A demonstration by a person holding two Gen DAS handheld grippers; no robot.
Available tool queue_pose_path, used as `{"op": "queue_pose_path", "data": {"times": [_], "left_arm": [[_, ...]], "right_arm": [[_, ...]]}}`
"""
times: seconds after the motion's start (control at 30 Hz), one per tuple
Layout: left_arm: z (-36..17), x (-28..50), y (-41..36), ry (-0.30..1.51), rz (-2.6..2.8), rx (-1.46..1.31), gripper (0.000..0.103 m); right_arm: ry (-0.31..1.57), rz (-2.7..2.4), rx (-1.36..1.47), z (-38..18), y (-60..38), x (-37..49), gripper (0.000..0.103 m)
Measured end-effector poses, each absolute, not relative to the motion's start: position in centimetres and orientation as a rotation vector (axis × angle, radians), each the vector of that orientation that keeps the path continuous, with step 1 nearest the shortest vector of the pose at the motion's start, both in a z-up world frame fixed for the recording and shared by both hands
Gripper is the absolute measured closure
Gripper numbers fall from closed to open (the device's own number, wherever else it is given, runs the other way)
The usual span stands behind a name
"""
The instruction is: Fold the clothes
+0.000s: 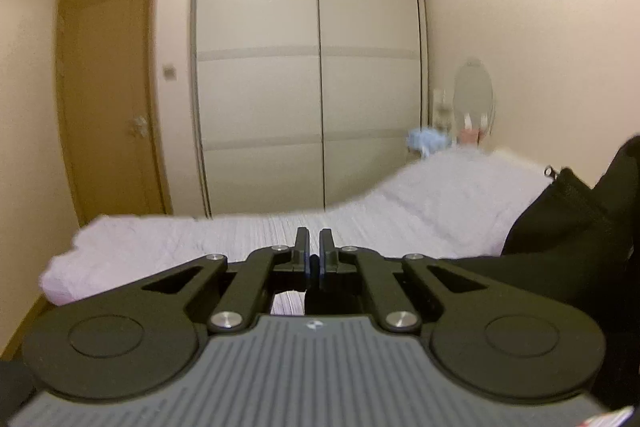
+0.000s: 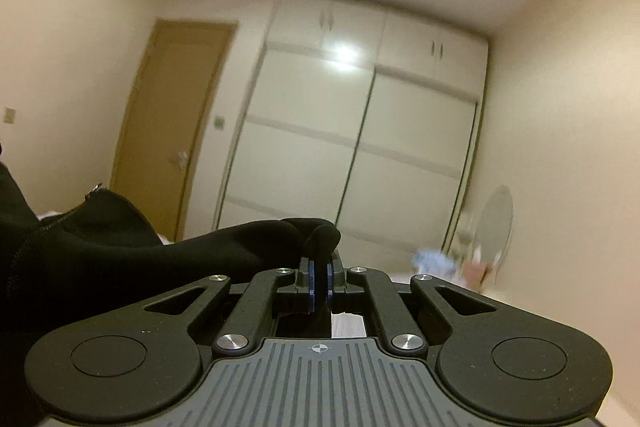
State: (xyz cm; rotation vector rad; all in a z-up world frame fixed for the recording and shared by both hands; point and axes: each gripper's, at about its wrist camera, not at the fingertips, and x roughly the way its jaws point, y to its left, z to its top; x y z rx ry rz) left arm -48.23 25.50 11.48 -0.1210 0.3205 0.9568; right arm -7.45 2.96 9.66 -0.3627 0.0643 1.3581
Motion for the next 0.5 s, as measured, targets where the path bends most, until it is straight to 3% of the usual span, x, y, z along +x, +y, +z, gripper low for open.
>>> {"op": "queue_pose_path", "data": {"times": [0.1,0.13,0.23,0.27,0.33,0.5], "left_arm": [[7.7,-42.8,34.2,0.41,1.055,-0.131,0.096],[6.2,-41.4,37.3,0.465,1.076,-0.155,0.086],[1.8,-39.5,42.3,0.536,1.102,-0.251,0.088],[0.2,-39.3,43.0,0.553,1.084,-0.28,0.087],[-3.3,-38.8,42.7,0.613,1.057,-0.302,0.086],[-13.9,-36.9,36.0,0.82,0.937,-0.437,0.086]], "right_arm": [[0.171,1.33,-0.419,7.7,9.8,-4.9,0.09],[0.206,1.32,-0.438,7.0,12.1,-4.0,0.085],[0.385,1.289,-0.453,2.4,16.6,-1.6,0.083],[0.45,1.277,-0.449,0.5,17.6,-0.9,0.078],[0.524,1.241,-0.408,-2.9,17.6,0.0,0.035],[0.752,1.191,-0.465,-12.2,12.2,0.2,0.032]]}}
